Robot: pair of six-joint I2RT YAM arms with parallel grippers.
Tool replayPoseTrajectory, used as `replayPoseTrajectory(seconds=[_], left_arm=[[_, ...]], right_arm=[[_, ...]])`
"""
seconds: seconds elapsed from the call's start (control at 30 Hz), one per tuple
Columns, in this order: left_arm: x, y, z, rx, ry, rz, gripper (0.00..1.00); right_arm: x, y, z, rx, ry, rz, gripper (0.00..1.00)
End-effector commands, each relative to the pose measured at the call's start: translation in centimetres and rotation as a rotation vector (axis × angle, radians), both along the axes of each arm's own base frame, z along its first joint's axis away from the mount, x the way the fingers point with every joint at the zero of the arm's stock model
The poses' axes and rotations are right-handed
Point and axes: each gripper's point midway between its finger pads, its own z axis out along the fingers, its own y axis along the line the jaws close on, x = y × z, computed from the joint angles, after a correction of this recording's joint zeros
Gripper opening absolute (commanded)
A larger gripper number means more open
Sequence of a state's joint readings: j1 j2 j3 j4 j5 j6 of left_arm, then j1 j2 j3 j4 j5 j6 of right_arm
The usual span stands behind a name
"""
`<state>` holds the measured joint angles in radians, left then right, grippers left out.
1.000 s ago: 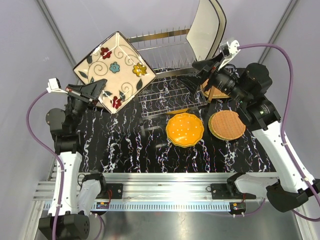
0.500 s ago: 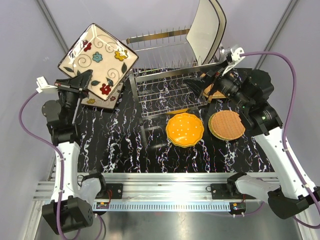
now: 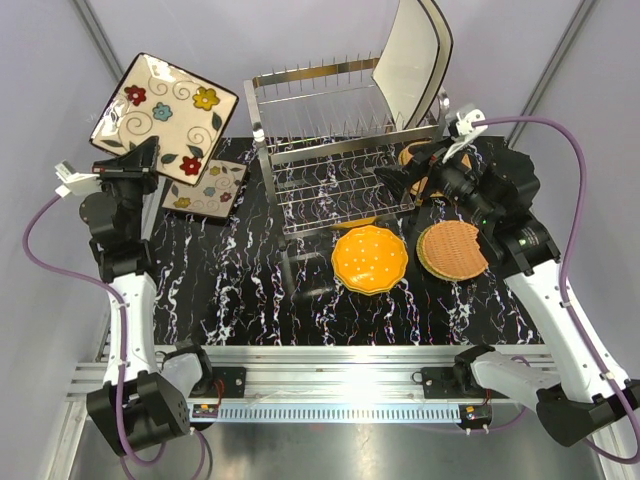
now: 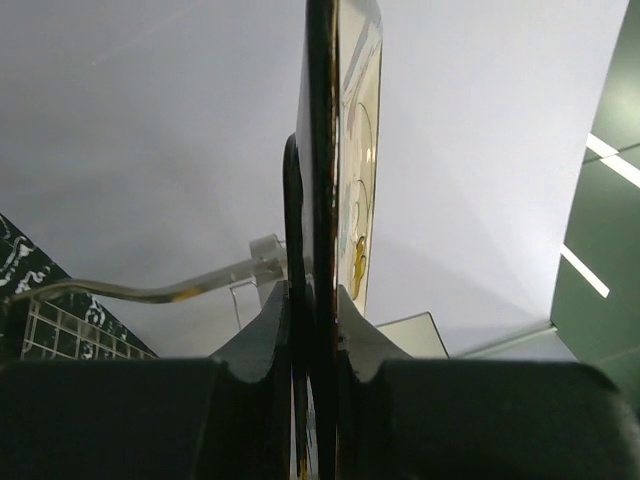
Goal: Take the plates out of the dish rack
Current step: Place the plate on the table
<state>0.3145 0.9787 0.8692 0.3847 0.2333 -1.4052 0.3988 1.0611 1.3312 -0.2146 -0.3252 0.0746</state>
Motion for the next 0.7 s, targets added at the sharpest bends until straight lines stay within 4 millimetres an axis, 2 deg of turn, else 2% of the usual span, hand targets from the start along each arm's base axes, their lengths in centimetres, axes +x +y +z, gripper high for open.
replayPoseTrajectory(seconds=[0.0, 0.4, 0.67], left_arm=[[-4.1, 0.6, 10.1, 0.08, -0.332, 0.097, 0.0], [-1.4, 2.5, 4.2, 0.106, -0.196, 0.154, 0.0], [0.1, 3.5, 0.3, 0.127, -0.122, 0.184, 0.0]], right_arm=[[0.1, -1.5, 0.9, -0.023, -0.072, -0.062, 1.0], [1.6, -3.3, -4.2, -0.12, -0.002, -0.137, 1.0], [2.2, -4.5, -6.4, -0.158, 0.029, -0.174, 1.0]])
